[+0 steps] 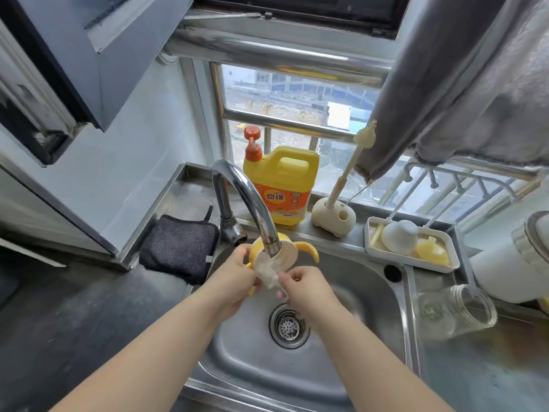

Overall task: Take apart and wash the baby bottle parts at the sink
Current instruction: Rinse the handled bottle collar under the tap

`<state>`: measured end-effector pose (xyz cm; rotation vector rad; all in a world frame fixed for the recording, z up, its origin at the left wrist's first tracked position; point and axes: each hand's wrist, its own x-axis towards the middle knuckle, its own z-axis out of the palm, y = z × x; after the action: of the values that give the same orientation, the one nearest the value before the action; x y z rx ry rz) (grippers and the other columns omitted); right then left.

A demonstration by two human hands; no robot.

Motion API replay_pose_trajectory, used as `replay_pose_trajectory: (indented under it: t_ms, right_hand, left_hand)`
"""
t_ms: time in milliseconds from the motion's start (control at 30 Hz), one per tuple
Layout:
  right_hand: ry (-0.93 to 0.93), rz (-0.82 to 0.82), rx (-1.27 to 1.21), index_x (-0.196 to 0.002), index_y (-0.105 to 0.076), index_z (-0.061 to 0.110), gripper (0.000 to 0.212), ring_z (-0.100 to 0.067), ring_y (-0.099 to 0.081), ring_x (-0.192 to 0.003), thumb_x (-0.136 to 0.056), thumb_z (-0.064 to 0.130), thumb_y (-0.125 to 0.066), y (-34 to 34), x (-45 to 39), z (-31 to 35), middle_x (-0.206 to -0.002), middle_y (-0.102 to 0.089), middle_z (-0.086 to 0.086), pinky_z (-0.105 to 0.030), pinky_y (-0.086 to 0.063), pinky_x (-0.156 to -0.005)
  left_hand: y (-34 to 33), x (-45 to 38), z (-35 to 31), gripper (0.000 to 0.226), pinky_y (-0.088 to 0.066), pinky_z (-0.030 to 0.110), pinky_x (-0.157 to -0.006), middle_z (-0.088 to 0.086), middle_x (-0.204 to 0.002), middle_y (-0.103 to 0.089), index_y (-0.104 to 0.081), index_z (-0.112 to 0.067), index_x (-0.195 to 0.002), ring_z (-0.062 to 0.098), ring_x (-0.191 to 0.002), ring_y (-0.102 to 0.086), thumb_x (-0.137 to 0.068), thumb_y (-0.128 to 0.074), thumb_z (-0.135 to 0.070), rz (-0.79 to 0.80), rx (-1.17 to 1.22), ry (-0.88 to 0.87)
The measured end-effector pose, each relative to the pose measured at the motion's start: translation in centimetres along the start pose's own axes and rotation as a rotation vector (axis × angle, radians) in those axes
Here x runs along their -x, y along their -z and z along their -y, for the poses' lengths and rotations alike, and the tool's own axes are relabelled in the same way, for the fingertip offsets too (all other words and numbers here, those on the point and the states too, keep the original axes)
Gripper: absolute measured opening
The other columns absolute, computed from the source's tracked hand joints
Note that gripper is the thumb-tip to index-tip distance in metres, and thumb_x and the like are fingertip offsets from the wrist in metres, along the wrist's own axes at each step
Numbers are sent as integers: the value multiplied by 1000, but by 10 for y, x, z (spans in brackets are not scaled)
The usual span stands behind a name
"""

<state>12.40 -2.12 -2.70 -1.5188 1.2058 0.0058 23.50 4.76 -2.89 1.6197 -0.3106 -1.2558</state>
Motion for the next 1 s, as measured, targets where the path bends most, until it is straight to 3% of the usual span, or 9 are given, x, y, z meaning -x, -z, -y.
replay_pose_trajectory:
  t_ms: [100, 267, 367, 467, 567, 667, 767, 867, 1000]
  right_hand:
    - [-74, 97, -301, -75, -54, 9, 27, -7, -38, -36, -98, 21, -48, -3, -2, 1, -62, -60, -1, -16, -24, -38]
    - [162, -238, 680, -100, -56, 14, 23, -29, -61, -96, -100, 31, -42, 5, -4, 2, -103, -65, -6, -30, -34, -65]
    - [278, -356, 922, -111, -48, 16, 23, -28, -60, -103, -103, 32, -33, 5, -4, 5, -115, -58, -3, -31, -32, -67]
    - [227, -331, 627, -95, -56, 17, 20, -27, -60, -93, -99, 33, -44, 1, -8, -2, -100, -64, -5, -31, -35, -67]
    - [48, -102, -48, -73, -57, 14, 24, -14, -52, -55, -95, 26, -56, -5, -12, -5, -75, -66, -4, -26, -42, -52]
    - [-167, 129, -606, -76, -54, 9, 22, -4, -36, -34, -96, 20, -55, -9, -11, -1, -60, -60, 0, -13, -21, -33]
    - [-88, 15, -465, -73, -57, 11, 24, -7, -41, -38, -91, 25, -63, -8, -14, -7, -64, -64, -2, -17, -29, -36]
    - [119, -318, 93, -66, -61, 23, 24, -15, -58, -66, -84, 36, -69, 1, -15, -13, -73, -69, 2, -30, -48, -66]
    - [136, -349, 58, -69, -63, 22, 22, -18, -62, -72, -83, 39, -69, 2, -14, -11, -74, -68, 5, -31, -50, -72]
  left_hand:
    - [0, 1, 0, 55, -37, 29, -65, 5, -86, -57, -51, -26, -112, 18, -76, -46, -75, -50, 15, 64, 9, -26]
    - [-3, 2, -7, 57, -45, 39, -81, 0, -100, -62, -52, -36, -101, 18, -92, -54, -85, -46, 17, 61, 23, -20]
    - [-5, -1, -11, 51, -49, 46, -94, -6, -96, -62, -52, -35, -98, 16, -93, -57, -88, -44, 14, 43, 23, -2]
    - [-6, -2, -15, 61, -46, 50, -99, 1, -100, -62, -52, -32, -105, 23, -103, -60, -81, -38, 23, 24, 49, -1]
    - [-2, -1, -12, 70, -45, 45, -89, 13, -105, -60, -54, -30, -105, 29, -97, -57, -74, -34, 30, 29, 119, -30]
    - [-4, 1, -15, 70, -44, 34, -67, 14, -98, -58, -53, -30, -112, 26, -85, -53, -76, -38, 28, 47, 93, -67]
    - [-2, 0, -18, 75, -46, 45, -81, 18, -105, -60, -53, -30, -115, 29, -91, -56, -75, -32, 30, 69, 123, -53]
    - [3, 1, -16, 77, -41, 47, -84, 19, -107, -61, -54, -35, -106, 31, -96, -55, -75, -29, 31, 65, 182, -28]
    - [2, -2, -12, 79, -43, 38, -74, 15, -98, -65, -55, -35, -107, 27, -92, -58, -74, -28, 31, 66, 189, -31]
